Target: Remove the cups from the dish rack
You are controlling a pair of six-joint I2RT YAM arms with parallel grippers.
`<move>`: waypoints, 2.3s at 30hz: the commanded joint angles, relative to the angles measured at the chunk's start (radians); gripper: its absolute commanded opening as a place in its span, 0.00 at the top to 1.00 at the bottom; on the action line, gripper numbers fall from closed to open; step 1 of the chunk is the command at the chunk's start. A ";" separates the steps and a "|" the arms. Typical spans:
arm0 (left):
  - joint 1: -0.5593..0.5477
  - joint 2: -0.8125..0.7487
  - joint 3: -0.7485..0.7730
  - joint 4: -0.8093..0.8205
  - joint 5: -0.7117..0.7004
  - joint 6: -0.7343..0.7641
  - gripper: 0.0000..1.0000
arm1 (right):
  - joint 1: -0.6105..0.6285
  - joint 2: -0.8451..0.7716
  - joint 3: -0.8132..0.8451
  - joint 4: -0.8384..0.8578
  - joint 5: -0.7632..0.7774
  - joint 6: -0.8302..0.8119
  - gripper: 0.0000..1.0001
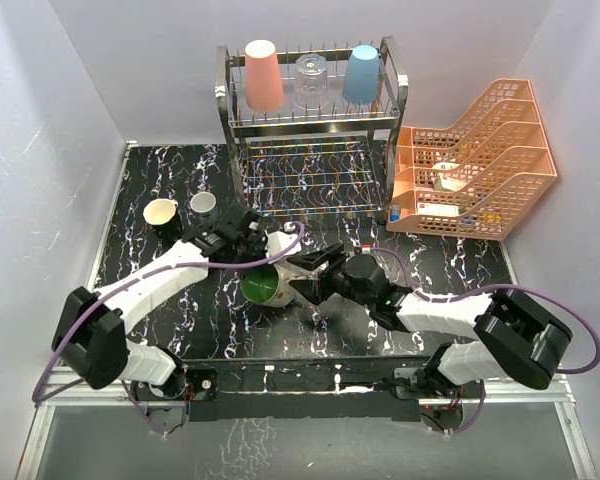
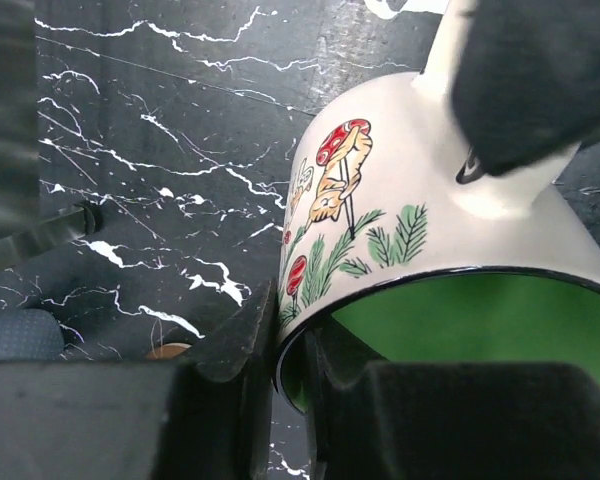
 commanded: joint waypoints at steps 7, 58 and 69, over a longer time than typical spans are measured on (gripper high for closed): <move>0.082 0.188 0.235 -0.158 -0.074 0.105 1.00 | -0.065 -0.063 -0.090 0.051 -0.052 -0.050 0.24; 0.229 0.072 0.671 -0.525 0.106 -0.166 0.03 | -0.387 0.366 1.850 -1.123 0.298 -1.715 0.02; 0.235 0.029 0.657 -0.553 0.047 -0.263 0.03 | -0.517 0.564 1.928 -0.976 0.222 -1.753 0.01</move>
